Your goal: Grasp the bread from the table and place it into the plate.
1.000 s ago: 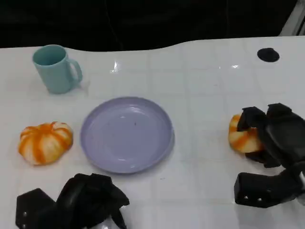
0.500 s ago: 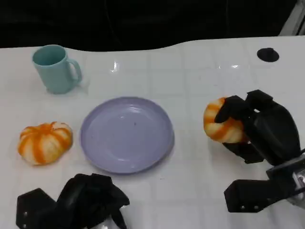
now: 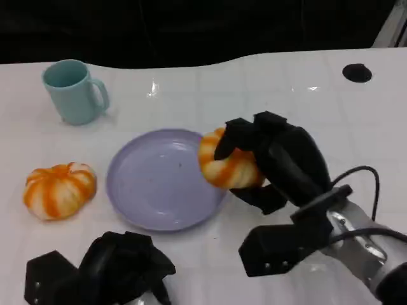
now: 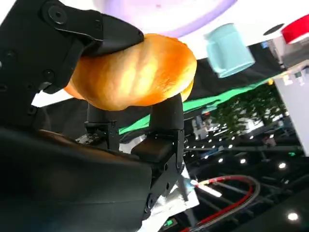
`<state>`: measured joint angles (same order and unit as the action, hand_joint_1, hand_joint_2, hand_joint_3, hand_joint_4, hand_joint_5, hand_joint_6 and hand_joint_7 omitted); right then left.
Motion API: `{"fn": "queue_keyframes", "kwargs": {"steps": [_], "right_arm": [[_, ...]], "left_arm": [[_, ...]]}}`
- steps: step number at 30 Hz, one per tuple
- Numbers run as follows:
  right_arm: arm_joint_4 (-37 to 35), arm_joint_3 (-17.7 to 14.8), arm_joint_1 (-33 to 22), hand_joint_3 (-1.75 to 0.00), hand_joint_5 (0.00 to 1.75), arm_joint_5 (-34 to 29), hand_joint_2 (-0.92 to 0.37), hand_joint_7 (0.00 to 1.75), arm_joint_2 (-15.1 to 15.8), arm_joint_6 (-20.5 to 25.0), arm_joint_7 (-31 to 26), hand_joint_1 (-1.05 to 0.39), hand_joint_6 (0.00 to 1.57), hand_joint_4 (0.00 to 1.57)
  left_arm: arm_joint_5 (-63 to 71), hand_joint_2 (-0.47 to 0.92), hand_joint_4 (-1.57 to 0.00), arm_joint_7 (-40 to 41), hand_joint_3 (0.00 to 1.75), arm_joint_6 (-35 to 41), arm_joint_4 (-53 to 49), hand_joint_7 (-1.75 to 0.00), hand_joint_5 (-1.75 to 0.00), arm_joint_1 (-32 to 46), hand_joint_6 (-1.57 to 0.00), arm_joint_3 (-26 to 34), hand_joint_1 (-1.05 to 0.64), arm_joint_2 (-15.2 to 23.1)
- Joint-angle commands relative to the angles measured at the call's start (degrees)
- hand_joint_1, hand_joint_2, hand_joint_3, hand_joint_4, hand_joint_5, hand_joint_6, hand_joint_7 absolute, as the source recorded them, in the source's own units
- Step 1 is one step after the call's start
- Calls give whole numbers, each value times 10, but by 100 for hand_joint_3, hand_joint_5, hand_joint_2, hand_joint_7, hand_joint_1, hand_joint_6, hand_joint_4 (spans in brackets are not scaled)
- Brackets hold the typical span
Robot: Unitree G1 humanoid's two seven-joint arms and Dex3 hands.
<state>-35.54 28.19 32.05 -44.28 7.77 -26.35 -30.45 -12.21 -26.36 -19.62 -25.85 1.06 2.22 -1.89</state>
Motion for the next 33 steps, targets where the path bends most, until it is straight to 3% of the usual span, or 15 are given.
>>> {"fn": "queue_keyframes", "kwargs": {"steps": [1, 13, 19, 21, 23, 24, 26, 27, 30, 33], "right_arm": [[-83, 15, 49, -134, 175, -3, -30, 163, -34, -12, -16, -18, 83, 98], [-255, 53, 138, -129, 175, -11, -31, 175, -118, -28, -74, -23, 76, 100], [-294, 47, 150, -129, 175, 4, -28, 173, -147, -27, -80, -21, 74, 97], [-293, 42, 150, -121, 175, 13, -34, 141, -150, -23, -62, -20, 81, 92], [-292, 34, 148, -119, 175, 31, -36, 132, -153, -25, -28, -19, 84, 90], [-290, 27, 147, -98, 152, 45, -45, 97, -155, -29, 3, -21, 75, 75], [-287, 21, 146, -70, 116, 65, -59, 52, -154, -33, 56, -23, 69, 58], [-284, 22, 147, -51, 84, 68, -69, 28, -152, -30, 76, -27, 59, 40], [-273, 25, 147, -17, 40, 69, -89, 4, -149, -13, 118, -41, 41, 20], [-251, 28, 143, -18, 30, 66, -92, 0, -144, 4, 151, -60, 27, 6]], "left_arm": [[-3, 78, -151, 4, 0, -1, 4, -47, -91, 5, -157, 0, -105, 2], [3, 79, -151, 7, 1, -6, 10, -46, -90, 9, -157, -4, -105, 1], [4, 79, -151, 7, 1, -5, 14, -48, -91, 11, -157, -7, -105, 0], [2, 79, -151, 6, 1, -4, 14, -48, -91, 12, -157, -8, -105, 0], [2, 79, -151, 7, 1, -4, 15, -48, -91, 12, -157, -9, -105, 0], [3, 79, -151, 8, 0, -4, 16, -48, -91, 13, -157, -9, -105, 0], [4, 79, -151, 10, 0, -3, 17, -48, -91, 13, -157, -10, -105, 0], [4, 79, -151, 10, 0, -2, 17, -47, -91, 13, -157, -10, -105, 0], [2, 79, -151, 11, 0, -2, 19, -48, -90, 13, -157, -11, -105, 0], [-1, 79, -151, 6, 1, -4, 17, -47, -90, 14, -157, -11, -105, 2]]}}
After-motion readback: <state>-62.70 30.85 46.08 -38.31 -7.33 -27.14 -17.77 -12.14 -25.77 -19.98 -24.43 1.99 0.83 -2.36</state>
